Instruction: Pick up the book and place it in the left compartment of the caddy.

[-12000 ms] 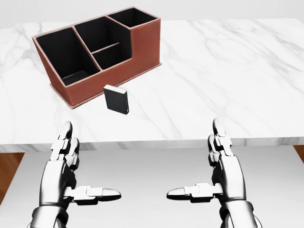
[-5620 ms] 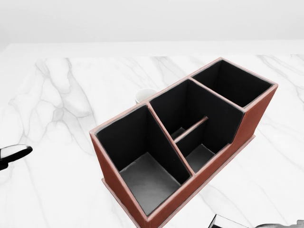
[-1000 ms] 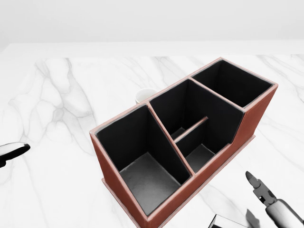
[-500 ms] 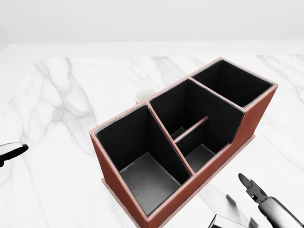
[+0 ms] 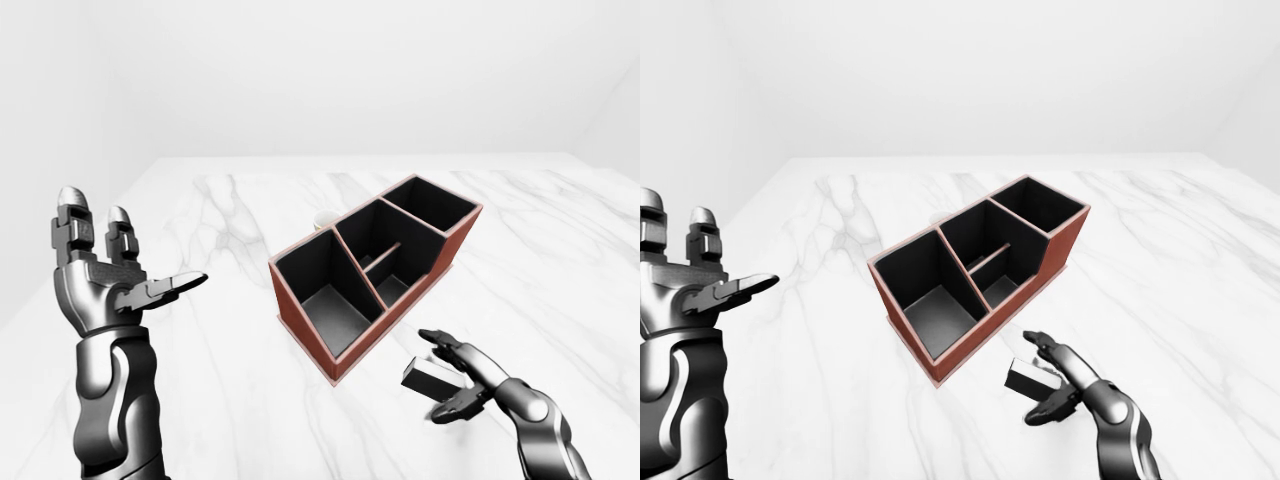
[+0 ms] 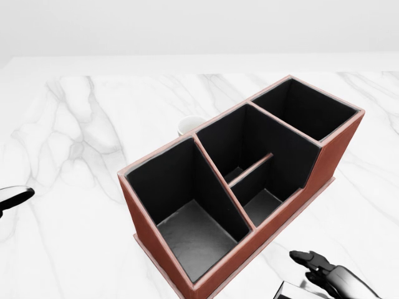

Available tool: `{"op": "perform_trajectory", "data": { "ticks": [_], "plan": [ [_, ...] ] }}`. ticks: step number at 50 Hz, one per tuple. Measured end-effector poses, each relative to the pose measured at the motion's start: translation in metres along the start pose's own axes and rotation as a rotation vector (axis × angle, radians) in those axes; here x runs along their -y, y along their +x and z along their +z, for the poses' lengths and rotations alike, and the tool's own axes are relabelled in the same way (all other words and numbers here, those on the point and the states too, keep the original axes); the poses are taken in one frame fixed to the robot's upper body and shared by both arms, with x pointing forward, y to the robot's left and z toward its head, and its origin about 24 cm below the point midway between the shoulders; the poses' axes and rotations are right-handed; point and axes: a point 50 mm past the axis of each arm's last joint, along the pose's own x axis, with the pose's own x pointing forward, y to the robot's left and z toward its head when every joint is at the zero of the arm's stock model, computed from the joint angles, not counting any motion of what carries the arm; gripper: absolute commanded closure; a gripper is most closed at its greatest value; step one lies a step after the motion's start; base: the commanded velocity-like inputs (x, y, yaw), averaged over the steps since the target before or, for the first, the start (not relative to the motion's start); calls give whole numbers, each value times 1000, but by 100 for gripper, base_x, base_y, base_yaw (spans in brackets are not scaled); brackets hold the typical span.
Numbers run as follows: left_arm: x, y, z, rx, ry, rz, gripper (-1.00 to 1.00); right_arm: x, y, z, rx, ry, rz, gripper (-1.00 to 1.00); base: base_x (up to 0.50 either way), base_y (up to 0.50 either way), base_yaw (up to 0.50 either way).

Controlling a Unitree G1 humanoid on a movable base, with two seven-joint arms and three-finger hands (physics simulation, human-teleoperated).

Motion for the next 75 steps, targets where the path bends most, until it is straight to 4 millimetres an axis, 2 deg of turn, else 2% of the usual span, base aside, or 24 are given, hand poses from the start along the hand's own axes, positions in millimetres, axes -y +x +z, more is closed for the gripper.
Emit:
{"op": "perform_trajectory", "data": {
  "ticks": [1,3,4,22,29,52,75],
  "plan": [
    [0,0,0,1,0,0,-100,-1,1,-1,-2,4,6,-15,0,0,0],
    [0,0,1,3,-1,1,-100,-2,3,-2,-6,11,17,36,0,0,0],
    [0,0,1,4,-1,1,-100,-3,4,-3,-7,14,22,100,0,0,0],
    [-1,1,1,3,-2,3,-100,-5,8,-4,-11,15,50,100,0,0,0],
    [-1,0,1,5,-2,3,-100,-6,5,3,7,-14,43,100,0,0,0],
    [-1,1,4,14,-8,4,-100,16,-27,76,172,-362,-161,100,0,0,0],
    [0,0,5,20,-9,3,-100,17,-53,131,240,-667,-356,100,0,0,0]
  ]
}}
